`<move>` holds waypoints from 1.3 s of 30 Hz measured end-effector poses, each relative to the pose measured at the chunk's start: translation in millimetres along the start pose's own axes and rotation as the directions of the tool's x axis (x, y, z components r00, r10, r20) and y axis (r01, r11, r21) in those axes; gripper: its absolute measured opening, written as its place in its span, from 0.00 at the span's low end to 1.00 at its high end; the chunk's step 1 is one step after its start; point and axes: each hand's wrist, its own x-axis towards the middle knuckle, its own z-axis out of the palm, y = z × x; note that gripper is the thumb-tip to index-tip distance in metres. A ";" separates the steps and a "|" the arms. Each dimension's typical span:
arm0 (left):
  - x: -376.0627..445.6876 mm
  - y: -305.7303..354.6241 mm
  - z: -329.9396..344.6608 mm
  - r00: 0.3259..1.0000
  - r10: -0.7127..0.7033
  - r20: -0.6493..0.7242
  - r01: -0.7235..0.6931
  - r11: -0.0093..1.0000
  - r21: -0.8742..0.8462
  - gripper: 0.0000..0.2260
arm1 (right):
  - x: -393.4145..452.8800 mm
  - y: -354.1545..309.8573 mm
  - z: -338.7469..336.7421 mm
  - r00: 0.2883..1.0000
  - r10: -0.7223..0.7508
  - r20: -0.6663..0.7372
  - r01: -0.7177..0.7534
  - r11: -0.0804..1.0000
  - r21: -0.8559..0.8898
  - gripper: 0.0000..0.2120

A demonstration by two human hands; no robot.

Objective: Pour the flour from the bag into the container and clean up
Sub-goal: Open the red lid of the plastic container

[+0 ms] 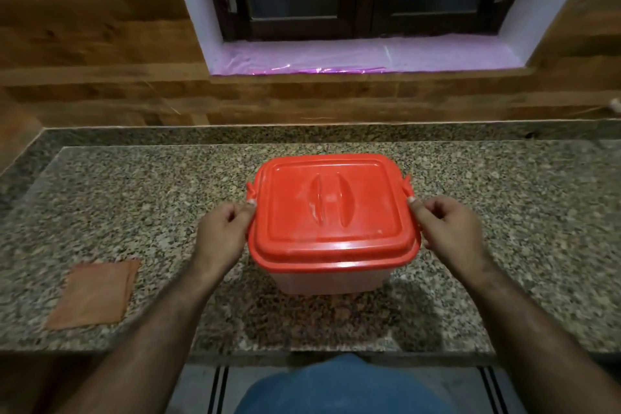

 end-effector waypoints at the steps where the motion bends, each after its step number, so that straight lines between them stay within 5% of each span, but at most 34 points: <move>1: -0.9 2.2 0.4 0.999 0.040 -0.011 -0.039 0.999 0.035 0.26 | 3.2 2.2 -0.6 0.999 -0.032 0.001 0.032 0.999 -0.043 0.20; 6: -0.6 11.5 6.0 0.991 0.135 -0.019 -0.127 0.966 0.226 0.22 | 13.6 0.9 -2.7 0.990 -0.126 0.058 0.137 0.957 -0.255 0.21; 11: 0.3 10.3 8.3 0.985 0.170 -0.032 -0.160 0.963 0.217 0.19 | 22.6 -1.0 -4.6 0.990 -0.059 0.129 0.086 0.971 -0.222 0.21; 14: 2.9 -4.9 9.2 0.998 0.046 -0.035 -0.046 0.999 0.007 0.19 | 26.3 8.6 -3.2 0.987 0.040 0.157 -0.030 0.997 -0.066 0.21; 17: -4.2 -17.1 16.8 0.985 -0.172 0.024 0.172 0.944 -0.281 0.20 | 24.9 27.3 2.1 0.890 0.225 0.396 -0.340 0.907 0.248 0.18; 20: -6.9 -21.5 24.6 0.932 -0.327 0.160 0.364 0.839 -0.404 0.19 | 14.5 34.4 7.6 0.807 0.254 0.534 -0.438 0.864 0.250 0.16; 23: -8.4 -26.9 30.4 0.873 -0.390 0.294 0.486 0.755 -0.441 0.16 | 12.3 32.2 8.4 0.869 0.250 0.427 -0.400 0.863 0.308 0.13; 27: -18.6 -10.1 27.5 0.954 -0.299 0.009 0.283 0.891 -0.355 0.16 | 8.7 16.2 3.5 0.990 0.124 0.063 -0.136 0.956 0.260 0.19; 33: -31.9 17.3 26.7 0.994 -0.103 0.030 0.107 0.933 -0.343 0.13 | 0.3 -30.4 -8.4 0.953 0.107 0.285 -0.144 0.983 0.112 0.29; 39: -33.8 18.7 26.2 0.985 -0.166 0.034 0.168 0.928 -0.333 0.18 | 3.7 -39.6 -5.1 0.960 0.182 0.213 -0.193 0.981 0.033 0.35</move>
